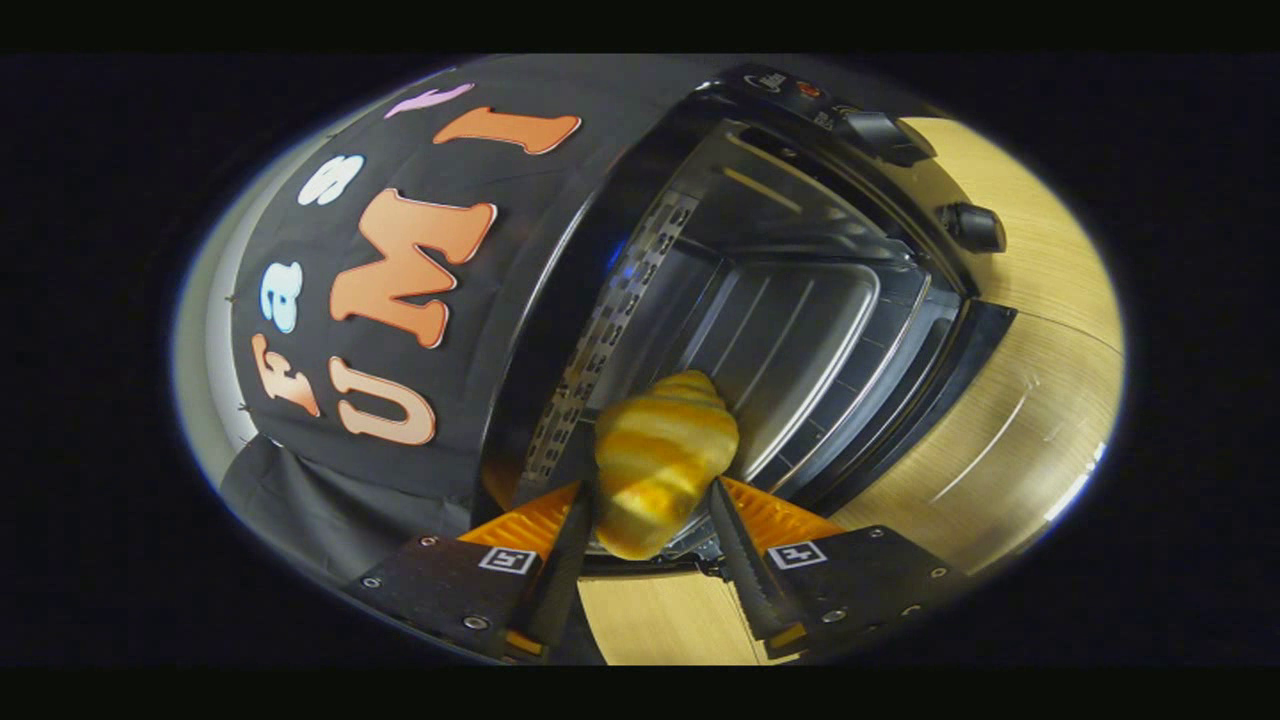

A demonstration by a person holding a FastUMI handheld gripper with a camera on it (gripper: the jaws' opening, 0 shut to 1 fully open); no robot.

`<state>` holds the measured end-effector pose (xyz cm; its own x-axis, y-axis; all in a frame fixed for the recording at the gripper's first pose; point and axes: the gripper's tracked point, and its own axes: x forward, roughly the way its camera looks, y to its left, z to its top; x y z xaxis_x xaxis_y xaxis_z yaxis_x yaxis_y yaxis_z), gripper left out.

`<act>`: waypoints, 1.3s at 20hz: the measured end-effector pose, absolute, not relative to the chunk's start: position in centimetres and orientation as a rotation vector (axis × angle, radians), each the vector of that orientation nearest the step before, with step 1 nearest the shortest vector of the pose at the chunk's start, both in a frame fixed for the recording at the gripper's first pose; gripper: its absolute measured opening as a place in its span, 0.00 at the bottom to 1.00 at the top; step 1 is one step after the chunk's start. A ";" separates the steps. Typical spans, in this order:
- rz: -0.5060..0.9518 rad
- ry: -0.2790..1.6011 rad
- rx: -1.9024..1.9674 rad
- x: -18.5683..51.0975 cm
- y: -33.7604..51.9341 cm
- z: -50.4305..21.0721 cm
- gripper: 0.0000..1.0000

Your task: Open the toaster oven, put the food inside, and close the toaster oven door.

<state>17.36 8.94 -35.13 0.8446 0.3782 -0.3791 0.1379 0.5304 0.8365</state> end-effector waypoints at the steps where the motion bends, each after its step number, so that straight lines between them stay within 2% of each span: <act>1: 0.149 0.579 1.008 17.3 9.0 -35.4 0.70; 2: 0.151 0.581 0.999 17.1 9.0 -35.4 0.70; 7: 0.168 0.567 1.003 14.4 9.1 -34.7 0.98; 18: 0.197 0.578 0.729 2.6 4.7 -31.1 0.98; 26: 0.078 0.626 0.264 -2.1 -1.1 -34.1 0.98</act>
